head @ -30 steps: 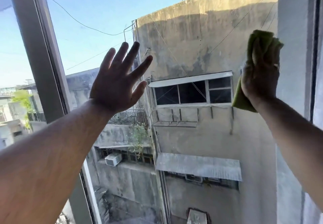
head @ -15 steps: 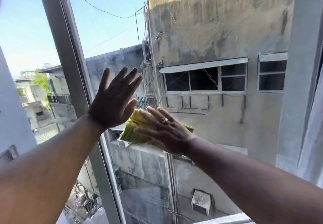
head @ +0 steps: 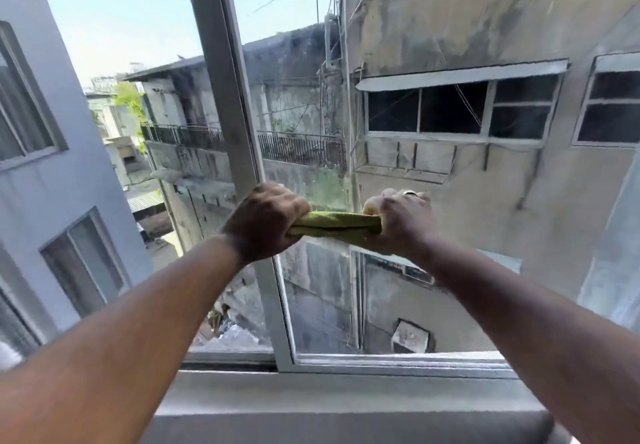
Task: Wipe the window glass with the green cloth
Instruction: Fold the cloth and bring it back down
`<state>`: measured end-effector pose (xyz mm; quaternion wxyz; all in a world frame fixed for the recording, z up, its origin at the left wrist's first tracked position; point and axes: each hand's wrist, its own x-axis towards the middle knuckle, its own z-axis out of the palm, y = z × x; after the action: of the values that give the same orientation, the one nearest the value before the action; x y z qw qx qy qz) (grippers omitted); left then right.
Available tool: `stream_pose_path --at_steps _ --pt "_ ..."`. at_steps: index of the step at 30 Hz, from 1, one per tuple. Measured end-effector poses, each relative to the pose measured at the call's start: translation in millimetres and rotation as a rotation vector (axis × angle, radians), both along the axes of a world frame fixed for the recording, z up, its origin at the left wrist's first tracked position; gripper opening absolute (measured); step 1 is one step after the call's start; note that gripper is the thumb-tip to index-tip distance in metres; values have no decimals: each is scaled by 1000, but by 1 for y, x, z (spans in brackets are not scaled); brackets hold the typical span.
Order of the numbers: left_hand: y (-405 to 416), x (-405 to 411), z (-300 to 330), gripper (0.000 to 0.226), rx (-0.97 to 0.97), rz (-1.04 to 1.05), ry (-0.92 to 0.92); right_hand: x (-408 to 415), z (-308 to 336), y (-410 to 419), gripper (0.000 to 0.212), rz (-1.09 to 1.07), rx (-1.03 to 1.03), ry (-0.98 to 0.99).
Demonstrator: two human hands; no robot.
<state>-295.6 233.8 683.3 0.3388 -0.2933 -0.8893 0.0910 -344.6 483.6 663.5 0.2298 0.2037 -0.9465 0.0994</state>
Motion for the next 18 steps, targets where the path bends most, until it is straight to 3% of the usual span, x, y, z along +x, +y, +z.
stream_pose_path --at_steps 2,5,7,9,14,18 --pt "-33 20 -35 18 295 48 -311 11 -29 -12 15 108 -131 -342" --pt "-89 52 -121 15 847 98 -616 32 -104 -49 17 224 -591 -795" --pt "-128 77 -198 14 1197 215 -783 56 -175 -91 23 144 -904 -1051" --pt "-159 105 -279 21 1425 392 -919 85 -251 -136 34 6 -1105 -1244" --pt "-223 193 -478 29 1683 815 -1089 162 -437 -228 46 -303 -1130 -1492" --pt "-255 258 -610 21 1834 1019 -1155 219 -564 -273 23 -518 -958 -1572"
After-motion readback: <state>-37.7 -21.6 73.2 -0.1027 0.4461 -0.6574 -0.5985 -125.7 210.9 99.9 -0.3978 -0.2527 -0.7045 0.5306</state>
